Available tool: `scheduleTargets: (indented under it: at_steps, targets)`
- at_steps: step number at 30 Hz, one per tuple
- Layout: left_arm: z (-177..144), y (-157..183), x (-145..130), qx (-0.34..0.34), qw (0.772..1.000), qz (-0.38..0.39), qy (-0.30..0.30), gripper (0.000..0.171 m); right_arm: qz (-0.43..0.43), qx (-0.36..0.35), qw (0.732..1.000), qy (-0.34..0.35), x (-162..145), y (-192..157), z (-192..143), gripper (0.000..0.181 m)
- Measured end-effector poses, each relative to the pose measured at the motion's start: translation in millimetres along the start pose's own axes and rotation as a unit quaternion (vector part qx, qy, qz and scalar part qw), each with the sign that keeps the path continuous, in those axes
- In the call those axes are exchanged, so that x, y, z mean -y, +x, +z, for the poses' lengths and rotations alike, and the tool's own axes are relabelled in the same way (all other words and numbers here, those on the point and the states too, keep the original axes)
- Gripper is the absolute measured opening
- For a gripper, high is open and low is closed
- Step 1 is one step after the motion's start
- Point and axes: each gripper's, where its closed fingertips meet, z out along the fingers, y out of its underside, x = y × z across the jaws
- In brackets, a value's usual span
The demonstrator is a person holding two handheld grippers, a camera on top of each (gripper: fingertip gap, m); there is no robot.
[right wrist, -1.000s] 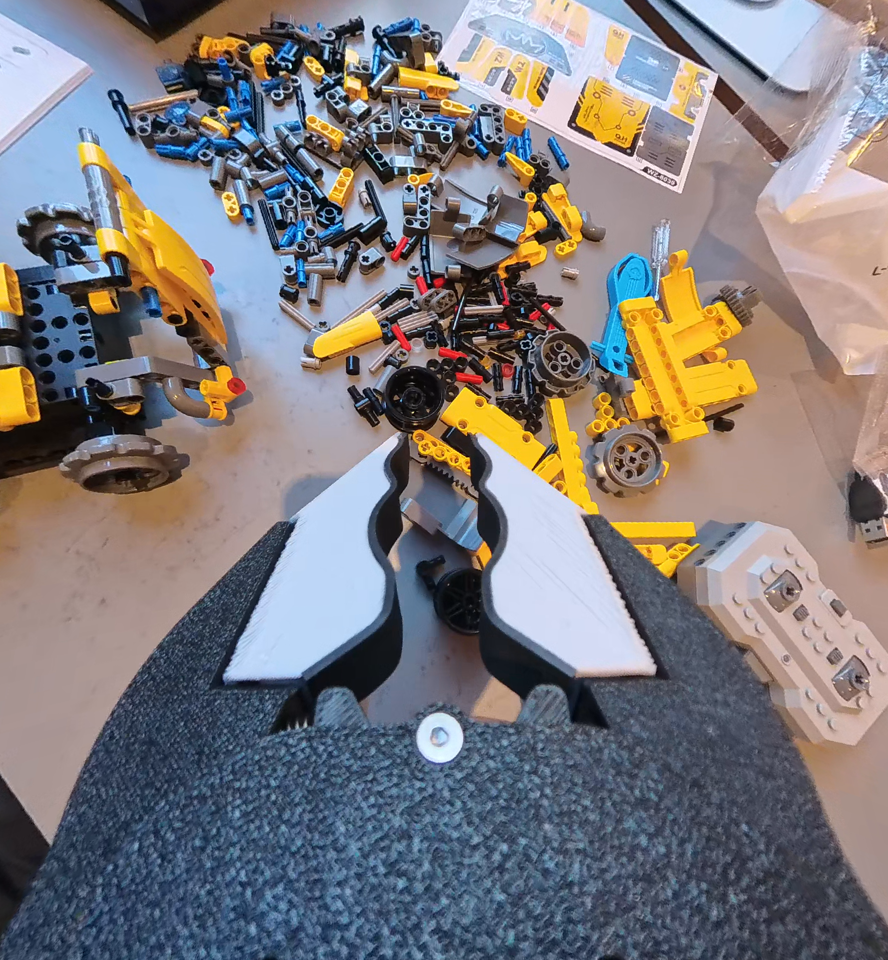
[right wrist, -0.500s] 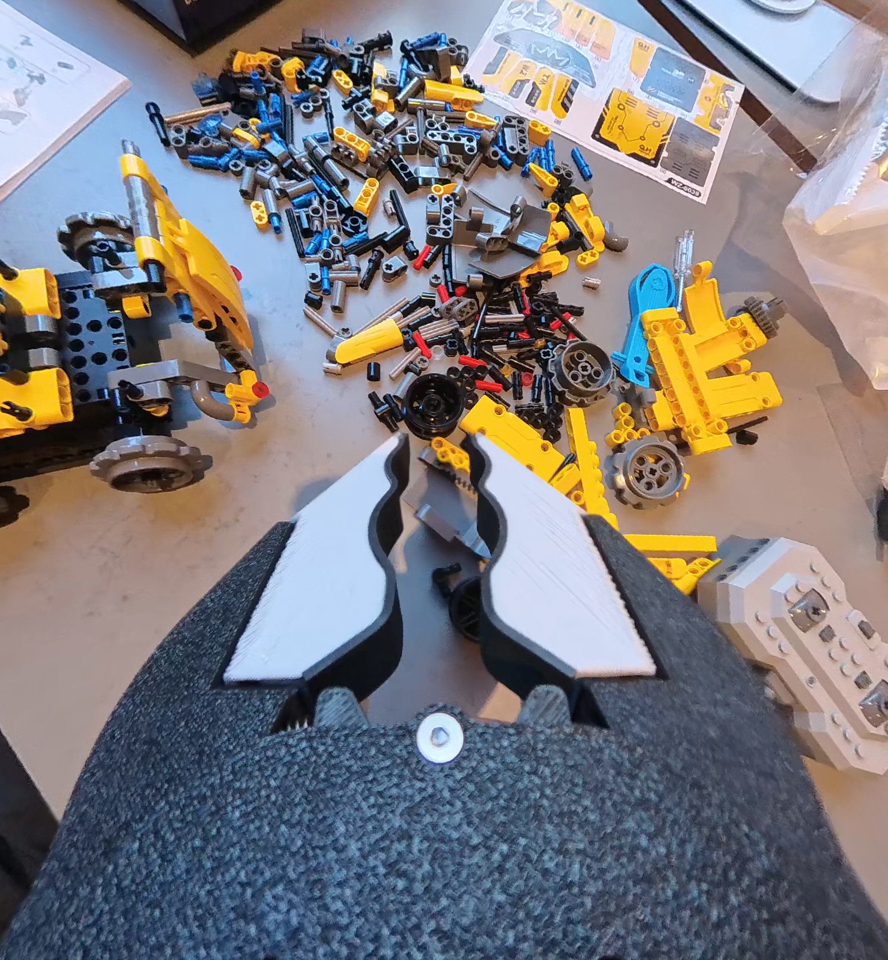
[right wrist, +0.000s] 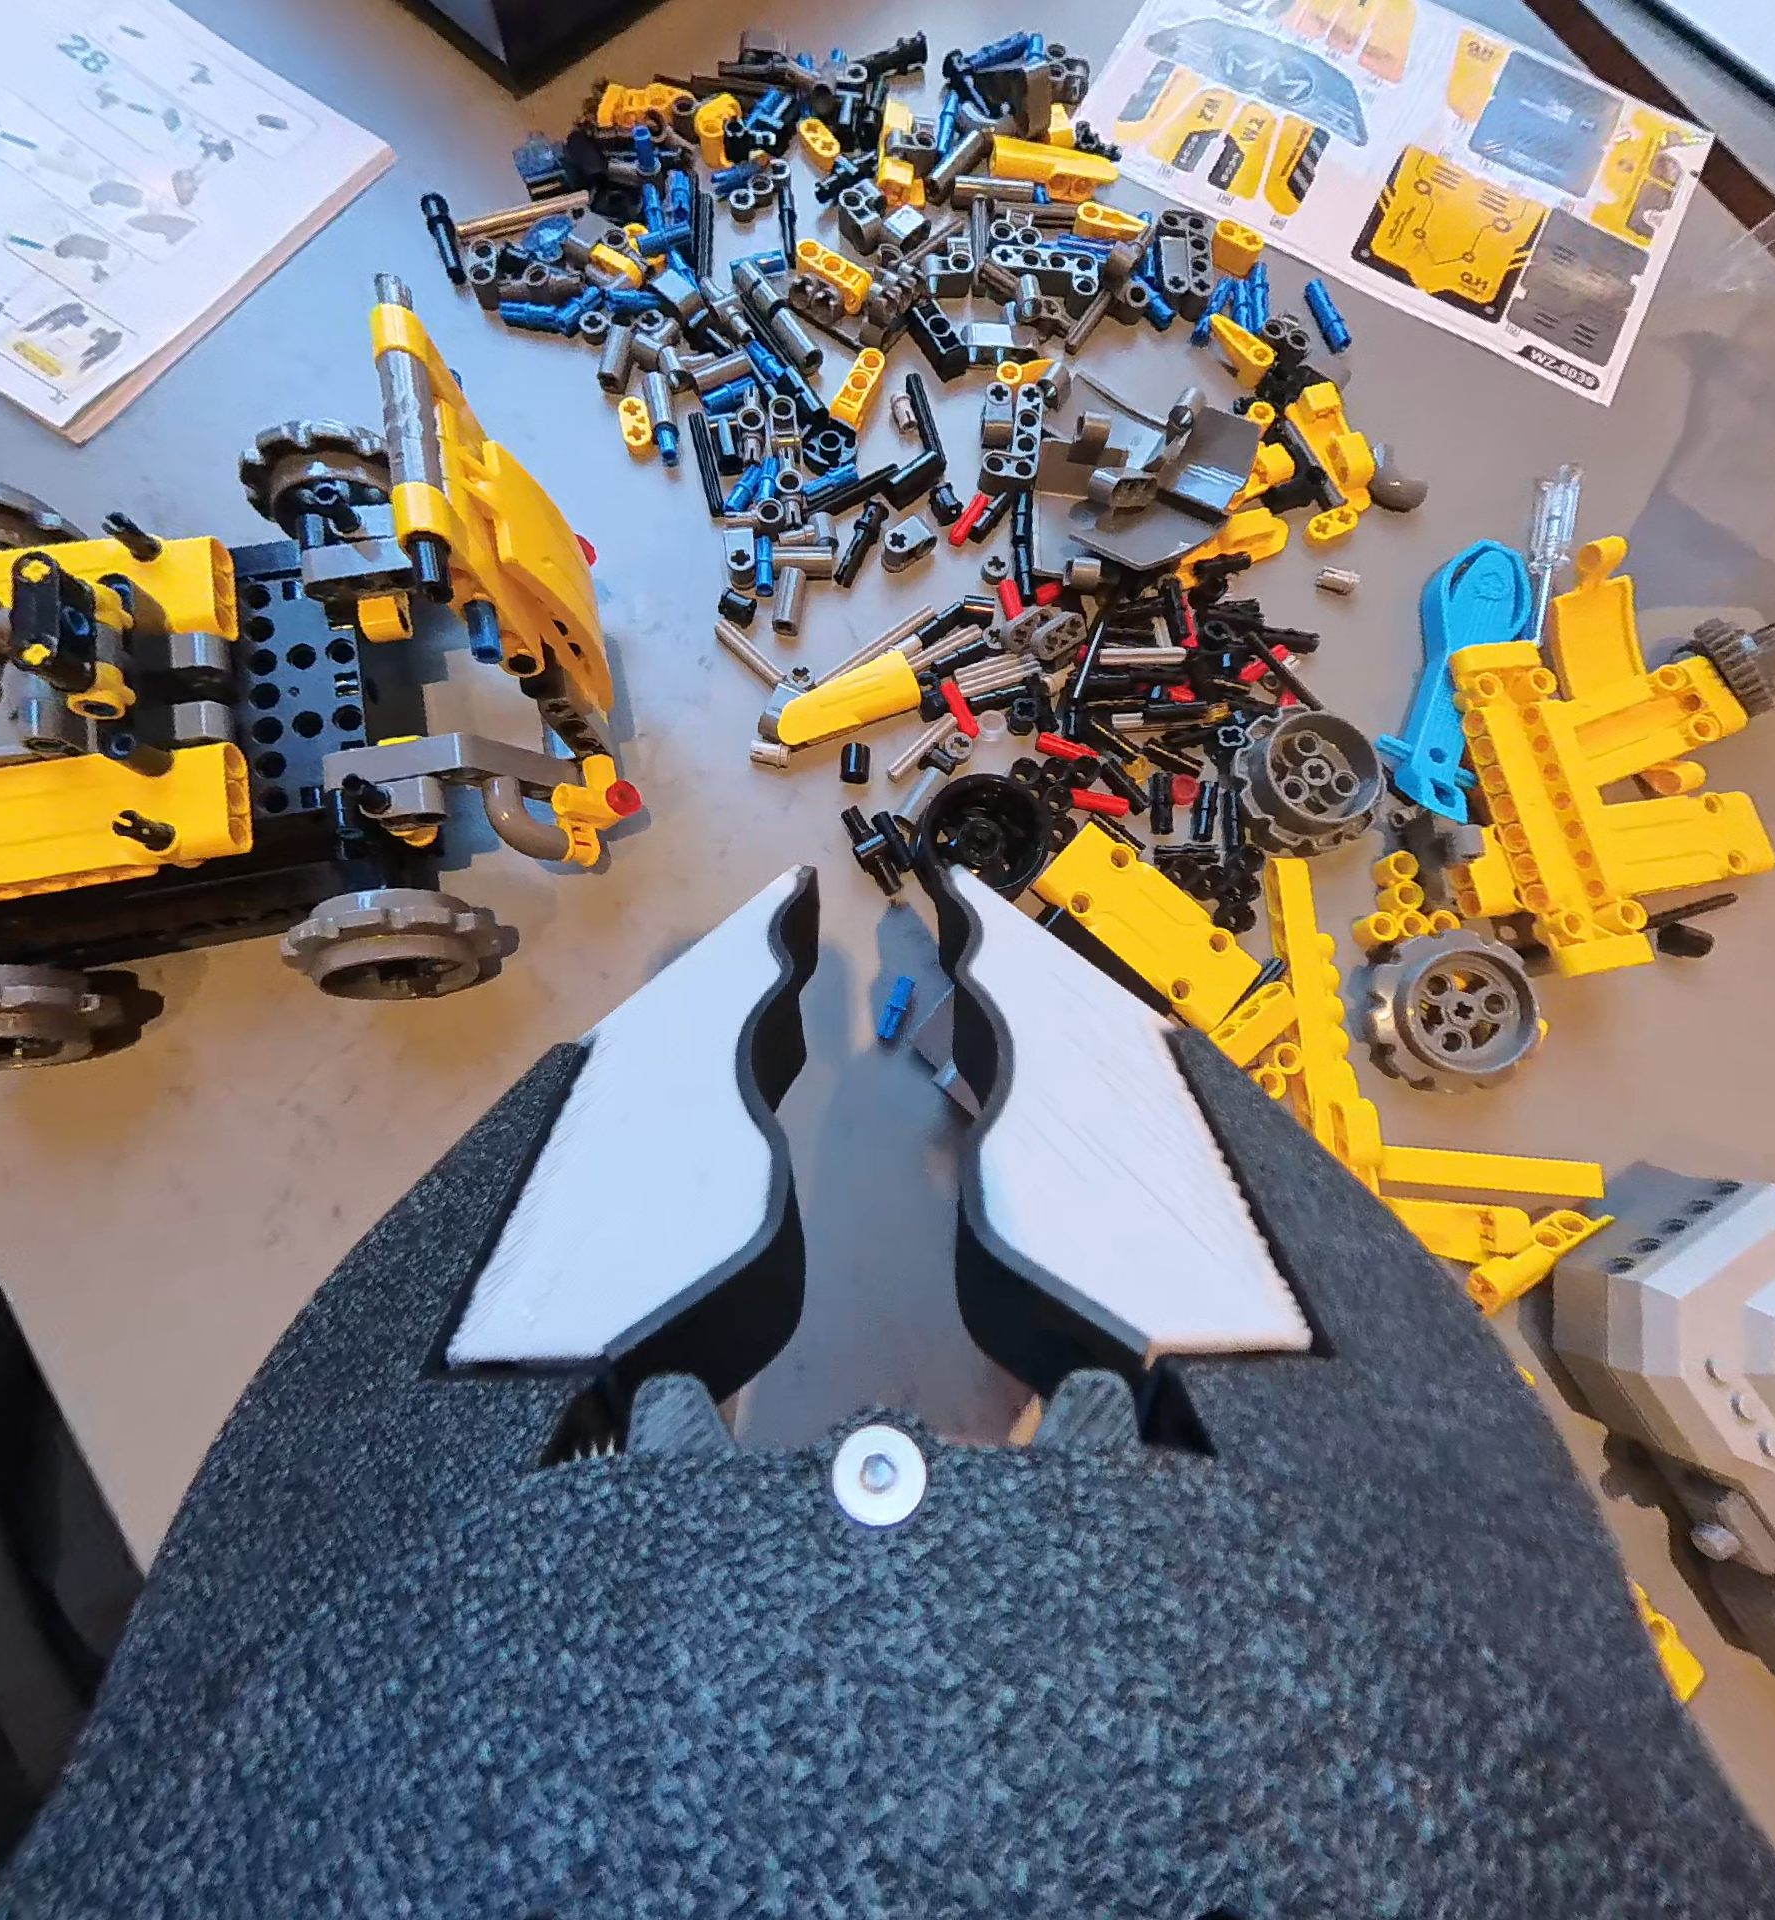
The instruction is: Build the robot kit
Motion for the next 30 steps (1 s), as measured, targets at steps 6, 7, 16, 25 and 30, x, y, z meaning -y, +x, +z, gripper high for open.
scheduleTargets:
  at_steps: [6, 7, 16, 25, 30]
  targets:
    - [0, 0, 0, 0.001, 1.000, 0.000, 0.001, 0.015, 0.016, -0.037, 0.999, -0.002, -5, 21, -8, 0.022]
    - [0, 0, 0, 0.001, 1.000, 0.000, 0.001, 0.015, 0.020, -0.042, 0.999, -0.002, -6, 24, -9, 0.022]
    - [1, 1, -1, 0.001, 1.000, 0.003, -0.001, 0.015, 0.021, -0.027, 0.999, -0.014, -11, 20, -3, 0.021]
    - [11, 4, -11, -0.005, 1.000, 0.013, -0.023, 0.019, 0.031, -0.012, 0.999, 0.021, 5, 19, -4, 0.022]
    - [12, 0, -12, -0.005, 0.999, 0.004, -0.034, 0.027, 0.021, -0.019, 0.999, 0.025, 11, 22, -6, 0.022]
